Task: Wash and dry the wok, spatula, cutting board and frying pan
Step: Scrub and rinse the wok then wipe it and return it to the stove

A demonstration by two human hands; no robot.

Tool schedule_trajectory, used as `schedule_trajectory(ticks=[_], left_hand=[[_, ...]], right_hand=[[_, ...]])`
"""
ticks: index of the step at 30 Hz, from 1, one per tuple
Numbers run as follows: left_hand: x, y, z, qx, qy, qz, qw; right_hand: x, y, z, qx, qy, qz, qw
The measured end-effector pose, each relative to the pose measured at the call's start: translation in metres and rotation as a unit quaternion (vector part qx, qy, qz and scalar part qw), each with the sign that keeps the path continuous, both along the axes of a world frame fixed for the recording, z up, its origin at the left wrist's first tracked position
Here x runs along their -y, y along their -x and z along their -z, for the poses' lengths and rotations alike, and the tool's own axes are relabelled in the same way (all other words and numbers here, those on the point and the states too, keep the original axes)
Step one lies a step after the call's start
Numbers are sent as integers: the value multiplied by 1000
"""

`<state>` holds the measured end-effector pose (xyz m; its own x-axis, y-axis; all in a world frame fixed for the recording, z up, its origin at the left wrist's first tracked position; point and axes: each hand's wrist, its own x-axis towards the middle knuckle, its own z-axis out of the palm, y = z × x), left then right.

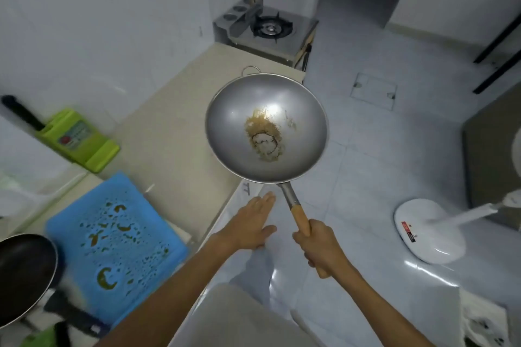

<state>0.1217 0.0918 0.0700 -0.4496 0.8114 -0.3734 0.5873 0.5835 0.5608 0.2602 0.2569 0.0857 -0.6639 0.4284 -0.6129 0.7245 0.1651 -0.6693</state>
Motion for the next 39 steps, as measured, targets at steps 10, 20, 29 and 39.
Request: schedule_trajectory(ticks=[10, 20, 29, 39], left_hand=[[-189, 163, 3, -5, -58, 8, 998], [-340, 355, -20, -36, -89, -147, 985], [-488, 507, -42, 5, -204, -481, 853], [-581, 629, -51, -43, -162, -461, 871]], right_hand=[[-176, 176, 3, 21, 51, 52, 997], [-368, 358, -21, -3, 21, 35, 999], [-578, 514, -45, -42, 11, -76, 996], [-697, 669, -36, -29, 30, -185, 982]])
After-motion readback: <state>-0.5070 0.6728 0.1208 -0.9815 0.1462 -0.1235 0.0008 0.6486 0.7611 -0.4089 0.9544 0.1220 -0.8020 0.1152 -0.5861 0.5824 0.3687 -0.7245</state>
